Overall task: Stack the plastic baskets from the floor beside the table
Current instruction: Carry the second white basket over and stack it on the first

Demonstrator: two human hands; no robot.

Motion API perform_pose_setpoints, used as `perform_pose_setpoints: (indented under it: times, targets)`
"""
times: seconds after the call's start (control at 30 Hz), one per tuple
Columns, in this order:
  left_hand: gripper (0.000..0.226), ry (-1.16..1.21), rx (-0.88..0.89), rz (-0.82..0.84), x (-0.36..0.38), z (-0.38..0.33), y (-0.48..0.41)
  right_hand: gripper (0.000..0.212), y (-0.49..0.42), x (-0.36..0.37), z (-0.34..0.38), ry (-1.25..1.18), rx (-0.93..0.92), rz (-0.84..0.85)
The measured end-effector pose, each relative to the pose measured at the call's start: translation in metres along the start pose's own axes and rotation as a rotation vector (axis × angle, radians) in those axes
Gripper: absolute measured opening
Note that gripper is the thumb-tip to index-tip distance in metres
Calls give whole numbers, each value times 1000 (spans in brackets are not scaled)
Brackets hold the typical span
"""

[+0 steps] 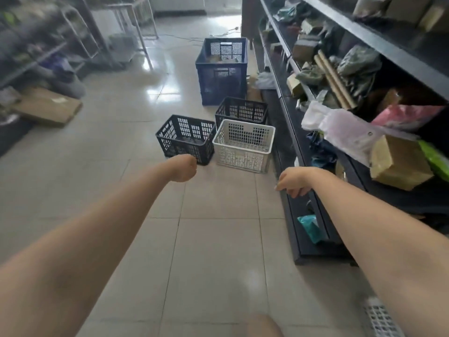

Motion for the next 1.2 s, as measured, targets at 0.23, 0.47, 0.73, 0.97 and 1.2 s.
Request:
perform_pose_setpoints:
  times: [0.23, 0.47, 0.73, 0.97, 1.2]
  targets:
    - [31, 7, 45, -4, -36, 36, -121, 41, -91, -69, 38, 43, 34, -9]
    - [14, -7, 14, 53, -75, 47, -317, 32, -232, -164, 26, 79, 102, 31]
    - [23, 2, -22, 135, -121, 28, -481, 37, -357, -272, 15, -44, 133, 43]
    - [34, -1, -49, 165, -134, 20, -650, 40, -506, -327, -13, -188, 242, 60]
    - [27, 46, -139, 203, -74, 39, -802, 34, -652, -316, -55, -361, 399, 78]
Point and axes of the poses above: each hand's wrist, its own y-axis away from the middle knuckle, its own x-axis out of the palm, z = x × y, the point moved 6 cm from there along -y, towards the middle knuckle, and after that the axes turned 9 degrees about y, right-handed, at the moved point
